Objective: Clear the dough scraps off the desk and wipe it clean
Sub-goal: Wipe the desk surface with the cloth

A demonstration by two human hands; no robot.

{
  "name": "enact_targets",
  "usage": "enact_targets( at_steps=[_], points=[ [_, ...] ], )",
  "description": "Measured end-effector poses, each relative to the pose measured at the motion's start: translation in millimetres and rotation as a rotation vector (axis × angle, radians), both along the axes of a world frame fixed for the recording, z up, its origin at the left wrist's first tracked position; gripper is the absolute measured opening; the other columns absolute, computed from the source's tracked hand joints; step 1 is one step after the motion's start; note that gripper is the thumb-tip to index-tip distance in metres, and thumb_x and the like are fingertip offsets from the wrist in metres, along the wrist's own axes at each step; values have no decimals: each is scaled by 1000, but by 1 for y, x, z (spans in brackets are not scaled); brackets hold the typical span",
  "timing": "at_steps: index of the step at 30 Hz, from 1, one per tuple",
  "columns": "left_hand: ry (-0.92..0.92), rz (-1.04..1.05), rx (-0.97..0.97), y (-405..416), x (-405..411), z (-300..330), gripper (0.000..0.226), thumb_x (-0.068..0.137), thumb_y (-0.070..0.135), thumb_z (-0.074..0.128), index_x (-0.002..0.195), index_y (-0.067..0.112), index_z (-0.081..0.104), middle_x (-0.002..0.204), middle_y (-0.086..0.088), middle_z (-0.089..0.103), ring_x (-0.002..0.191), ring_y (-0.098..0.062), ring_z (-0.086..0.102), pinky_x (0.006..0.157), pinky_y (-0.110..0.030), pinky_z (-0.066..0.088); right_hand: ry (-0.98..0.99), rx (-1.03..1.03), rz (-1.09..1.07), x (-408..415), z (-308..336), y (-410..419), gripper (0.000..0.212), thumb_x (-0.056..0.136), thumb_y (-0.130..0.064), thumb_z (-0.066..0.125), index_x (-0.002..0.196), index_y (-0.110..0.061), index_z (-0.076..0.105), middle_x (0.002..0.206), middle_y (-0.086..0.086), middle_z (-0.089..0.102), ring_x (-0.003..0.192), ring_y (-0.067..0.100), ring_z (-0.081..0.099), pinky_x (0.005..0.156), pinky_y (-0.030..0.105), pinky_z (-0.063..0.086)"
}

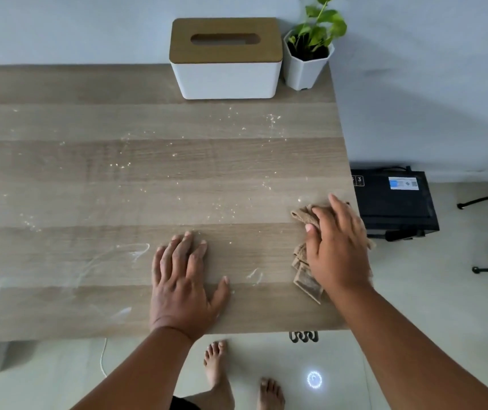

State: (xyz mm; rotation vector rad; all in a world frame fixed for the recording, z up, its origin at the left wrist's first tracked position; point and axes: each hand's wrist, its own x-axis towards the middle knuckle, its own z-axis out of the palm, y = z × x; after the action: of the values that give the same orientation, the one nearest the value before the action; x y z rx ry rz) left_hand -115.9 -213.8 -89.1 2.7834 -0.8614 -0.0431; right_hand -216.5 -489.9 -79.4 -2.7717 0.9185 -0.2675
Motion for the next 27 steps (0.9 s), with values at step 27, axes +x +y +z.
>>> enact_targets(
  at_steps=[27],
  points=[
    [-6, -1, -43, -1, 1, 5, 68, 85, 53, 57, 139, 12, 55, 158, -13, 42, 150, -35, 32, 125, -56, 18, 70, 8, 328, 5, -7, 49, 49, 107, -37, 40, 154, -26, 46, 168, 4, 28, 159, 31, 14, 124, 57, 24]
  ],
)
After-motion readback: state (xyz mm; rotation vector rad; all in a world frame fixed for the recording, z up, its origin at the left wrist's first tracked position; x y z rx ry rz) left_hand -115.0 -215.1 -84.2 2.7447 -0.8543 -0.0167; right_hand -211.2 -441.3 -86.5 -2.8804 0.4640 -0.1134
